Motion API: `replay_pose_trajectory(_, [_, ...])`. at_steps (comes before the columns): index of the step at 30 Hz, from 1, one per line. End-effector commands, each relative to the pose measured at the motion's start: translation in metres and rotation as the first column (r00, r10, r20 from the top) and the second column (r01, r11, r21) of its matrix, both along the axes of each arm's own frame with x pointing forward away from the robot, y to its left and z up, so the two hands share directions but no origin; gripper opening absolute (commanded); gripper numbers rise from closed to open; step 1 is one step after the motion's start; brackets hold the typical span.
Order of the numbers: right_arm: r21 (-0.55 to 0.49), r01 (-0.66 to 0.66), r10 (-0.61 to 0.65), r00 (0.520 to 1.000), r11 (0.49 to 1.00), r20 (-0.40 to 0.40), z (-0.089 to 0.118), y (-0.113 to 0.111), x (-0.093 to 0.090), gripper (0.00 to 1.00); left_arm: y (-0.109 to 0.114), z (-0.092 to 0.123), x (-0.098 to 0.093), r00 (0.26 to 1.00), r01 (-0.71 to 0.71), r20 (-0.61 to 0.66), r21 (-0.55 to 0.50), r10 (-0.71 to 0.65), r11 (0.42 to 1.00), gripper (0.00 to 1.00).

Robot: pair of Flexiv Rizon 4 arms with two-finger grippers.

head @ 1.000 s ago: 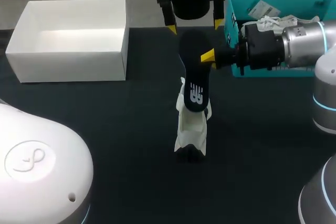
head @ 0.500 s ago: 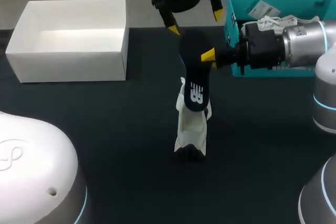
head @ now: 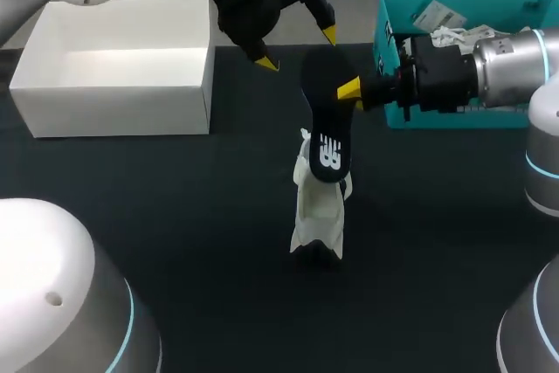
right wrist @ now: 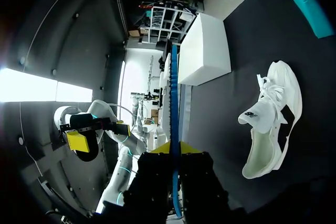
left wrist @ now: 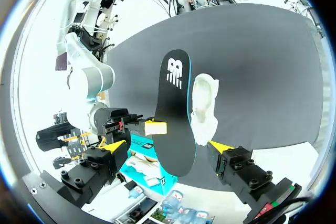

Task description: Take the shoe out of the shoebox, open the shoe tongue, remove and reinsert the insole, then place the shoe into the shoebox

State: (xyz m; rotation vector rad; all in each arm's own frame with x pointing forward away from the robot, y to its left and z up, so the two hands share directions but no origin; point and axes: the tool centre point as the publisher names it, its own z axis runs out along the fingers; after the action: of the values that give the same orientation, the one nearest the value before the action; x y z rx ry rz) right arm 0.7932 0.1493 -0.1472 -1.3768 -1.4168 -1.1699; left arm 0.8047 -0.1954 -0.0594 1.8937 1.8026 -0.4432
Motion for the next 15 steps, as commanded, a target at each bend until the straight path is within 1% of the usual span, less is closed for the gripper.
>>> replay_pose_trajectory(1, [-0.007, 0.003, -0.003, 1.0, 1.0, -0.002, 0.002, -0.001, -0.002, 0.0, 0.005, -0.005, -0.001, 1.0, 0.015, 0.016, -0.086, -0.014, 0.996, 1.0])
replay_pose_trajectory(7, [-0.008, 0.003, -0.003, 1.0, 1.0, -0.009, 0.001, -0.003, -0.001, 0.0, 0.005, -0.005, -0.001, 1.0, 0.015, 0.016, -0.086, -0.014, 0.996, 1.0])
replay_pose_trajectory(10, [-0.008, 0.004, -0.004, 1.0, 1.0, -0.006, 0.004, -0.004, 0.0, 0.0, 0.005, -0.005, -0.001, 1.0, 0.015, 0.016, -0.086, -0.014, 0.996, 1.0])
replay_pose_trajectory(11, [-0.009, 0.004, -0.004, 1.0, 1.0, -0.004, 0.005, -0.004, 0.001, 0.0, 0.005, -0.009, -0.001, 0.999, 0.024, 0.037, -0.119, -0.019, 0.993, 1.0])
replay_pose_trajectory(13, [-0.008, 0.004, -0.004, 1.0, 1.0, -0.001, 0.006, -0.004, 0.001, 0.0, 0.005, -0.014, 0.0, 1.0, -0.007, -0.018, -0.195, 0.003, 0.981, 1.0])
replay_pose_trajectory(14, [-0.007, 0.005, -0.005, 1.0, 1.0, 0.0, 0.007, -0.004, 0.002, 0.0, 0.005, -0.015, 0.0, 1.0, 0.006, 0.002, -0.228, -0.006, 0.974, 1.0])
replay_pose_trajectory(15, [-0.007, 0.005, -0.005, 1.0, 1.0, 0.0, 0.007, -0.004, 0.002, 0.0, 0.005, -0.017, 0.001, 1.0, 0.003, -0.016, -0.25, -0.007, 0.968, 1.0])
